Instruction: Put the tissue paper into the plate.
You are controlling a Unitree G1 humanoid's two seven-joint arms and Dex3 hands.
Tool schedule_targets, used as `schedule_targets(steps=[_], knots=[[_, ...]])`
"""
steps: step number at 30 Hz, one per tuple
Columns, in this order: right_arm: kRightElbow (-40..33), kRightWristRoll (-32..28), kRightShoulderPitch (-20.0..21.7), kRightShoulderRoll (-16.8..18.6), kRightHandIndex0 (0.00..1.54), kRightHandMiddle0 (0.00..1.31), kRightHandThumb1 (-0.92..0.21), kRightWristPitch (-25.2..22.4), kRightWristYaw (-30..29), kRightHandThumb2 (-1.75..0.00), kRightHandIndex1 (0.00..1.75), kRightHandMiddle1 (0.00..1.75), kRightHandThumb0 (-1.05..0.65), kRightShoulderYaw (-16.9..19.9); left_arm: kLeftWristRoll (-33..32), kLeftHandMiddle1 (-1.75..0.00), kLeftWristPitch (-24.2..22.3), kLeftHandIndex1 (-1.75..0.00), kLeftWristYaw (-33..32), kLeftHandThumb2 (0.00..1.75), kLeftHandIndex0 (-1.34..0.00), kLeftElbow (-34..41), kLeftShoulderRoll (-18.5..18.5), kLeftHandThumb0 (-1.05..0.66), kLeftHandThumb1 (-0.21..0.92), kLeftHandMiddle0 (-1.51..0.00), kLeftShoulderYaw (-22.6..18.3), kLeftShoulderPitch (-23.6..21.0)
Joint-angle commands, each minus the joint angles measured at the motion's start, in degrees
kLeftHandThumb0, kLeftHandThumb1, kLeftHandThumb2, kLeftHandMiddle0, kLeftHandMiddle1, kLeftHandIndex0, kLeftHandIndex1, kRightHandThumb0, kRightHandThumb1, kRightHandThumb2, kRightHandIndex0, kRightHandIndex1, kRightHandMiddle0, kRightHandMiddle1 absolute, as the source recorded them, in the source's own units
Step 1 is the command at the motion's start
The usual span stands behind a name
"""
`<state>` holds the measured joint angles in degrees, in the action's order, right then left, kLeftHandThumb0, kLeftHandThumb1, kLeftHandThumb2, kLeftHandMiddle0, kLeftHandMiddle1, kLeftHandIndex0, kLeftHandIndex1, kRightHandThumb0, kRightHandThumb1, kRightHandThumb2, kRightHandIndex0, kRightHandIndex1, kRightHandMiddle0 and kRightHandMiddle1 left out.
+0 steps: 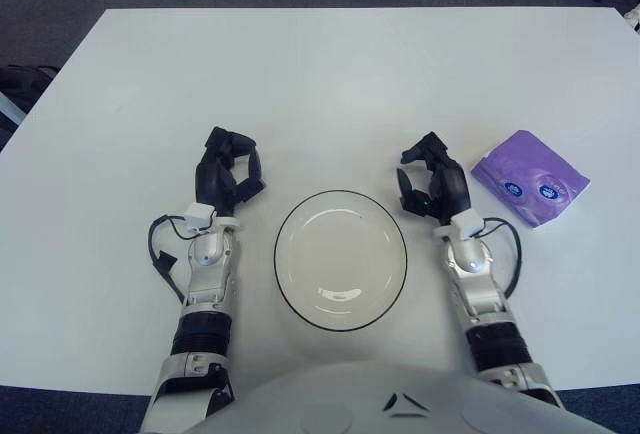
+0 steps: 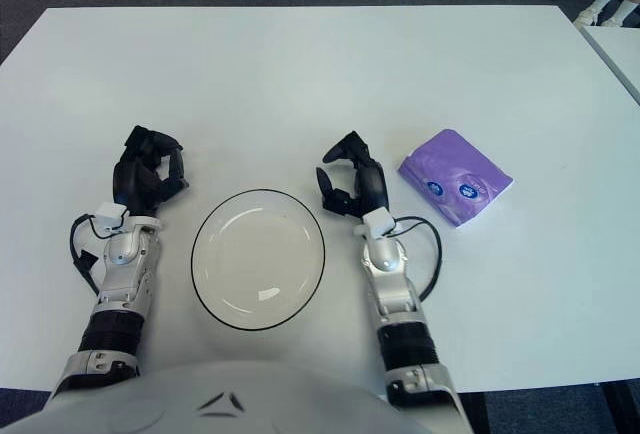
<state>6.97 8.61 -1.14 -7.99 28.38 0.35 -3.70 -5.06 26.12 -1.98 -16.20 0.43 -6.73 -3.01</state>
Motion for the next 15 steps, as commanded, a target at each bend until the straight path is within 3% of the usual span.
schedule_targets(steps=[1,3,6,8,15], knots=[[-2.63,-0.58,-0.77,-8.02,0.36,0.21,-0.89,1.51,7.28,-0.57,1.28,1.75,-0.35,0.82,1.6,-1.75,-0.62,-1.75,-0.72,1.03,-0.42,-8.26,-2.89,-0.41,0.56,-0.65,1.43,5.08],[-3.02,-0.66,-0.21,-11.27,0.27,0.19,-0.91,2.62,9.84,-0.55,1.25,1.75,-0.35,1.31,1.8,-1.75,-0.62,-1.75,-0.94,1.03,-0.42,-8.43,-3.02,-0.41,0.56,-0.65,1.54,4.97],[-3.64,0.07,0.54,-15.42,0.11,0.06,-0.9,4.08,12.65,-0.74,1.21,1.48,-0.63,1.82,1.99,-1.75,-0.72,-1.75,-1.17,1.02,-0.42,-8.54,-3.1,-0.41,0.56,-0.66,1.67,4.84],[-3.93,-0.1,1.05,-17.51,0.05,0.03,-0.91,4.65,14.31,-0.77,1.16,1.38,-0.74,2.06,2.24,-1.75,-0.84,-1.75,-1.51,1.02,-0.42,-8.63,-3.21,-0.41,0.56,-0.67,1.83,4.7],[-7.86,-3.13,4.72,-23.41,0.0,0.0,-0.92,3.67,19.9,-0.78,0.87,1.02,-0.97,3.37,2.46,-1.75,-0.98,-1.75,-2.14,1.01,-0.41,-9.02,-3.73,-0.41,0.57,-0.7,2.16,4.18]])
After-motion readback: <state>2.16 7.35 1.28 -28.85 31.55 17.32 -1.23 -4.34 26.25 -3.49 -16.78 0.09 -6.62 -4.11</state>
